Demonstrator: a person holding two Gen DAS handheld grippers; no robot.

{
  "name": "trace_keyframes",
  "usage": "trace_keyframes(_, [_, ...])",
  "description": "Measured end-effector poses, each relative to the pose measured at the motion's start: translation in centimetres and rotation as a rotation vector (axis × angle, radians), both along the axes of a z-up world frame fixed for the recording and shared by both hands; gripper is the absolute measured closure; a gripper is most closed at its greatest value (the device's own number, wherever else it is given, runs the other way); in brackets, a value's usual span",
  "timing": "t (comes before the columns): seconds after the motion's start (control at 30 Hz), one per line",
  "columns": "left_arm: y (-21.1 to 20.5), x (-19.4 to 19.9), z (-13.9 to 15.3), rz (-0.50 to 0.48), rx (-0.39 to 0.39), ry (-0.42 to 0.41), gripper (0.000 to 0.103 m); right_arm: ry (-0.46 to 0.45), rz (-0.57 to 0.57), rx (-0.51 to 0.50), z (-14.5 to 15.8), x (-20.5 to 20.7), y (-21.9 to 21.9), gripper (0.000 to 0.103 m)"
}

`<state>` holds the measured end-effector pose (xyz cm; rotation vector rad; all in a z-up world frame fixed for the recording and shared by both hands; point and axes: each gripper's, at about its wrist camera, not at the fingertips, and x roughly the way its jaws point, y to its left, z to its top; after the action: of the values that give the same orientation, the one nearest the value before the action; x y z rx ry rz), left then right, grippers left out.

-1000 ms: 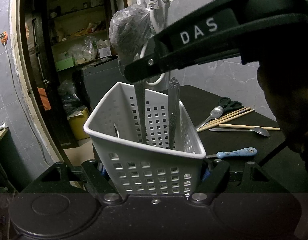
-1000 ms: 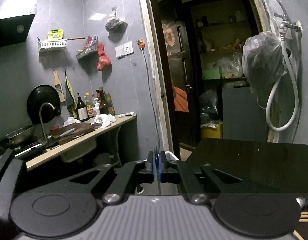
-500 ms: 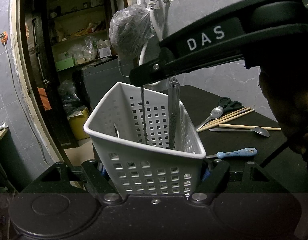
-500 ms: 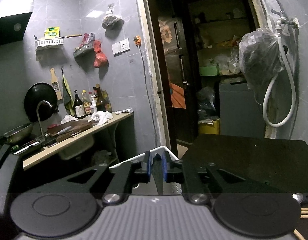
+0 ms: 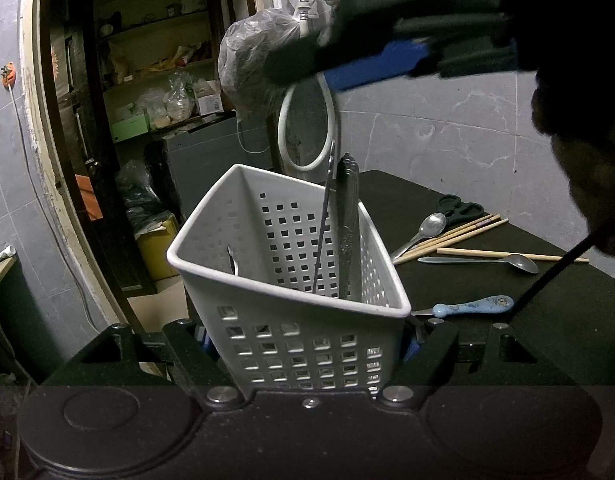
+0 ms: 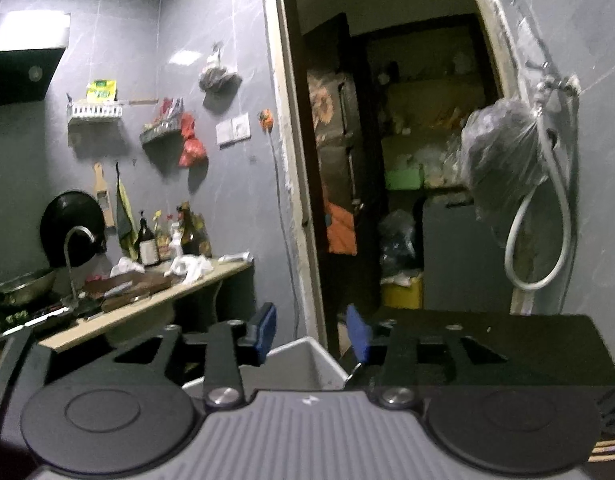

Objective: Organize utensils
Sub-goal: 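Move the right gripper back down toward the utensils on the table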

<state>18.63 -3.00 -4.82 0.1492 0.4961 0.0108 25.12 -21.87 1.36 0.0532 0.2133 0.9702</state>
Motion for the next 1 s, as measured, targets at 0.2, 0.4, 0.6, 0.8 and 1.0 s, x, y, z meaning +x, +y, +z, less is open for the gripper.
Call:
trace_keyframes(0.2, [0.0,0.0,0.0,-0.001,0.001,0.000,0.024,-0.042,-0.071,-0.004,0.4,-0.4,-2.5,0.019])
trace_keyframes(0.4, [-0.1,0.1,0.0,-0.004,0.001,0.003,0.024,0.000,-0.196,-0.057,-1.1,-0.1,-5.7,0.001])
trace_keyframes(0.6, [-0.2,0.2,0.0,-0.003,0.001,0.004,0.024,0.129,-0.316,-0.136,-4.4,1.4,-8.1,0.000])
trace_keyframes(0.8, [-0.3,0.3,0.0,0.001,-0.001,0.006,0.024,0.265,-0.360,-0.191,-7.8,2.9,-9.0,0.000])
trace_keyframes(1.0, [0.0,0.3,0.1,0.008,-0.002,0.015,0.024,0.300,-0.348,-0.214,-9.6,6.6,-8.9,0.000])
